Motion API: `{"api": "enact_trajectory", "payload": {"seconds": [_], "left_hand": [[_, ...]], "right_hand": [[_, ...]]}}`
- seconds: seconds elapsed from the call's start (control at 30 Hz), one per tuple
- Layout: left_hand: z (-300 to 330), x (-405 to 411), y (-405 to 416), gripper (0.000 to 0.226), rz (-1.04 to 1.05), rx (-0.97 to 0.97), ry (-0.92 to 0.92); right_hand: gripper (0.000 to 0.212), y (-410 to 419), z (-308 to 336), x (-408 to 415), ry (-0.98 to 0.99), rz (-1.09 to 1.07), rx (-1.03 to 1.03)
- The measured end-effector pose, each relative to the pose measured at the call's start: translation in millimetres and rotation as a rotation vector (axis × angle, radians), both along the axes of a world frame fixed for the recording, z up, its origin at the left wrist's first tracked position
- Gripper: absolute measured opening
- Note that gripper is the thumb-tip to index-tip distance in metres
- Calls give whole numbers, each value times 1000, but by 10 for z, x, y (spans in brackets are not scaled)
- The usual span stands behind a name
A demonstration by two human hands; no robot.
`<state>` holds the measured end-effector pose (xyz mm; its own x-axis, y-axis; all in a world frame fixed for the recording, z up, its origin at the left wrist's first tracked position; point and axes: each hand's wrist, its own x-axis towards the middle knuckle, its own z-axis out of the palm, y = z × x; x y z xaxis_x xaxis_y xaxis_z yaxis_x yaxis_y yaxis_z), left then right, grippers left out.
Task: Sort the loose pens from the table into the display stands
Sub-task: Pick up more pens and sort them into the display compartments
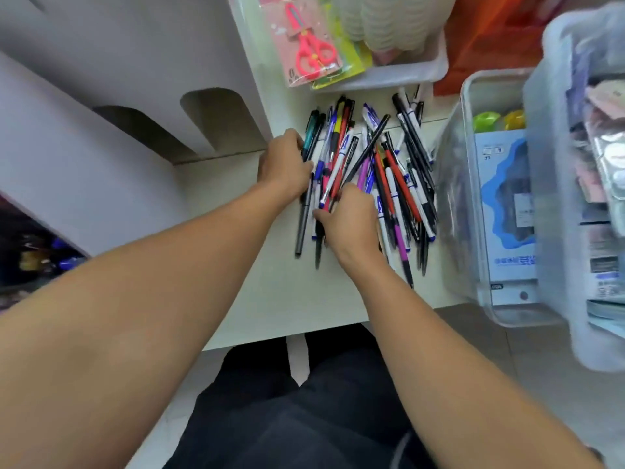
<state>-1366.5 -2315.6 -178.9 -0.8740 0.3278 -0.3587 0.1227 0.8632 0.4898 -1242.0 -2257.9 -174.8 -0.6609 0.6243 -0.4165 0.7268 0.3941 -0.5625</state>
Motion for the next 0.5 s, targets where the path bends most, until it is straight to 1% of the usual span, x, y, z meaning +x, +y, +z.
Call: {"api": "enact_trajectory", "payload": {"seconds": [0.03,0.1,0.17,0.23,0.27,0.3,0.33,0.37,0.43,0.47,0.5], "left_hand": [[-21,4,-13,26,25,8,-3],[-38,27,-109,23,59,2,-19],[-48,53,-289,23,83,-35,-26],[-47,94,-505,23,128,-44,-33],[-39,125,-601,27,151,-32,-36],[-26,171,-673,37,159,-23,-38],[3,243,-713,52,146,-27,-50],[40,333,-732,71,112,-50,-67],[113,532,-717,110,-1,-141,-110],[127,613,-706,122,-59,-188,-126],[119,665,-709,127,-95,-217,-134]], "right_hand": [[29,26,-17,-27,47,-28,-43],[30,89,-39,-57,119,-71,-120],[27,167,-39,-53,106,-55,-130],[42,250,-1,-26,79,-47,-44],[46,286,35,-31,96,-56,-2],[46,313,83,-56,128,-51,34],[47,324,134,-109,141,-5,75],[53,326,162,-194,126,88,122],[64,316,153,-426,7,329,208],[66,306,131,-545,-56,431,252],[66,297,85,-645,-107,516,295]]}}
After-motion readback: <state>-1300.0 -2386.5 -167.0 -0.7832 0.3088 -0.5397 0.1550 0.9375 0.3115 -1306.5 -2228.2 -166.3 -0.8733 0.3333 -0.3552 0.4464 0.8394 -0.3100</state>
